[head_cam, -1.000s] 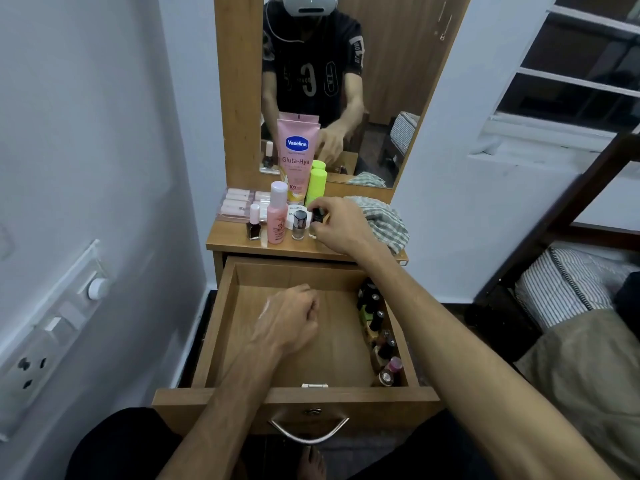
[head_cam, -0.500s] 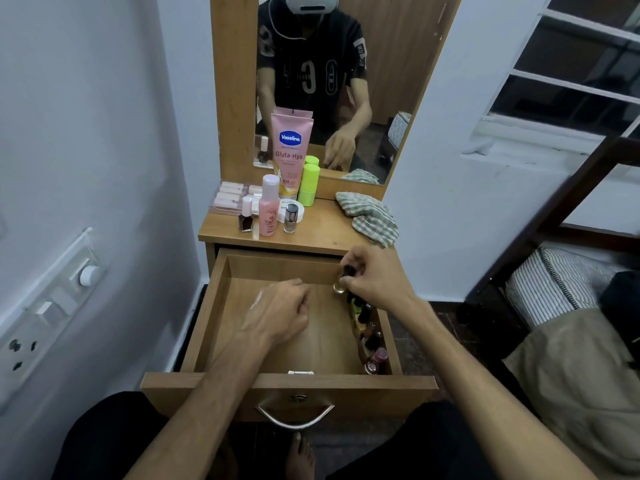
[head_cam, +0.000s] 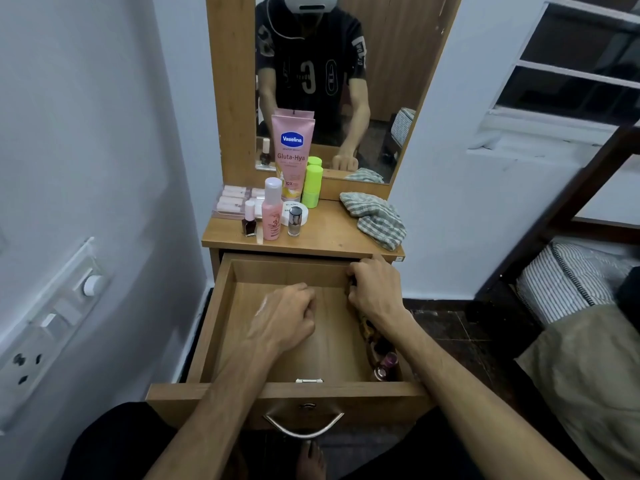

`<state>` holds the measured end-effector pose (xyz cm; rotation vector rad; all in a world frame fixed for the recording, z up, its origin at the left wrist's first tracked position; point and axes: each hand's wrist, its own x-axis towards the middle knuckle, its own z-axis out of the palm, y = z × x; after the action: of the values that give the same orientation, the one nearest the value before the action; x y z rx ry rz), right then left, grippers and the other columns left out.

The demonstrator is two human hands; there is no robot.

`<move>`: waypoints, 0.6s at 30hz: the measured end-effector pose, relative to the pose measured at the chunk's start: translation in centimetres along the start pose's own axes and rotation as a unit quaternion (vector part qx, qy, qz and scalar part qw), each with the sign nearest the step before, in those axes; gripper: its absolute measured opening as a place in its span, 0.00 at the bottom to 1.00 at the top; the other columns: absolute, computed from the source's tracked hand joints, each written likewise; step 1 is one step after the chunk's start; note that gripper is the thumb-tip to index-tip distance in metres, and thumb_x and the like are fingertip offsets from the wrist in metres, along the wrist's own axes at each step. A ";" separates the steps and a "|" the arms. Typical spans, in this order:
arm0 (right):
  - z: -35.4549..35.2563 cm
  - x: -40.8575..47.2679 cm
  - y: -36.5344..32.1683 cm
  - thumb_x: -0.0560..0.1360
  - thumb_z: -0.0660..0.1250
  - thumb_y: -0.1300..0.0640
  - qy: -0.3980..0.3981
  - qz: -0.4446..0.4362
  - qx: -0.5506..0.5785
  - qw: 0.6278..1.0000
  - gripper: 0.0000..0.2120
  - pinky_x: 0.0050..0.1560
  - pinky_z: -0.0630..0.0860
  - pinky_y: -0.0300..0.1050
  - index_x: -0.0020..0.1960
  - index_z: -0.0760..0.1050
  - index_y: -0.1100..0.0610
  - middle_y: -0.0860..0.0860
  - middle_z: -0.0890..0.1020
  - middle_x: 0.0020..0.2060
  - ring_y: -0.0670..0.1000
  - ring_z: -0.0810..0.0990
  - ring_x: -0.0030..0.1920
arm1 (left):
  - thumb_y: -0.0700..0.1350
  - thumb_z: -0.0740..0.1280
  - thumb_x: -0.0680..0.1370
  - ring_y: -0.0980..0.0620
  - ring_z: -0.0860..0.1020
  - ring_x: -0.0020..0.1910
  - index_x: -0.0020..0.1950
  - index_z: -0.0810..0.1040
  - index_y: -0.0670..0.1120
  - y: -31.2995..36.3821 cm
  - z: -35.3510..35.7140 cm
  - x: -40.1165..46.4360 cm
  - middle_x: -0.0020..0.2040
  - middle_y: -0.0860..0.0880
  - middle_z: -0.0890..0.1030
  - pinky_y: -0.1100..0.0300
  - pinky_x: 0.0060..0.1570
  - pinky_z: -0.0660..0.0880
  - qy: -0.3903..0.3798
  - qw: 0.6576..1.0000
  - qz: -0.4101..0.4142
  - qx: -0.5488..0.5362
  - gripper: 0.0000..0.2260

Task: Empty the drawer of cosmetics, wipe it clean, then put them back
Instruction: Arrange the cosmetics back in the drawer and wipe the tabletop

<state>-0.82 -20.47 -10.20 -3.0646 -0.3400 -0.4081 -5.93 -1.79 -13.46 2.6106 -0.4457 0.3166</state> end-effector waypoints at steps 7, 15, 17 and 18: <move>0.1 -0.4 0.0 0.71 0.69 0.61 -0.002 0.007 0.001 1.000 0.07 0.42 0.74 0.49 0.48 0.81 0.55 0.51 0.83 0.43 0.55 0.75 0.53 | 0.40 0.62 0.72 0.49 0.79 0.44 0.42 0.78 0.47 0.2 -0.2 0.0 0.45 0.51 0.80 0.56 0.40 0.74 -0.007 1.000 0.002 -0.011 0.06; -0.8 -0.9 0.0 0.73 0.68 0.58 -0.011 0.002 0.011 1.000 0.09 0.48 0.78 0.49 0.51 0.83 0.54 0.49 0.83 0.46 0.53 0.76 0.53 | 0.40 0.62 0.74 0.50 0.79 0.43 0.43 0.79 0.46 0.3 -0.3 -0.1 0.44 0.50 0.79 0.55 0.42 0.77 0.002 1.000 0.005 -0.012 0.06; -1.7 -1.0 -0.3 0.73 0.68 0.57 0.021 0.007 0.044 0.999 0.06 0.45 0.77 0.48 0.47 0.83 0.54 0.49 0.83 0.43 0.52 0.78 0.50 | 0.41 0.62 0.74 0.50 0.78 0.42 0.43 0.79 0.47 0.2 -0.3 -0.1 0.44 0.51 0.79 0.56 0.41 0.76 0.004 1.000 0.005 -0.009 0.06; -2.2 -1.0 -0.7 0.73 0.68 0.56 0.048 0.007 0.072 0.996 0.06 0.43 0.77 0.47 0.45 0.83 0.54 0.48 0.83 0.41 0.51 0.79 0.48 | 0.42 0.62 0.74 0.50 0.78 0.41 0.42 0.78 0.47 0.2 -0.2 0.0 0.43 0.51 0.79 0.57 0.40 0.75 0.002 1.000 0.006 -0.008 0.06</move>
<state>-2.44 -20.16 -8.30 -2.8943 -0.3279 -0.5059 -6.07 -1.83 -13.19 2.5930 -0.4609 0.3204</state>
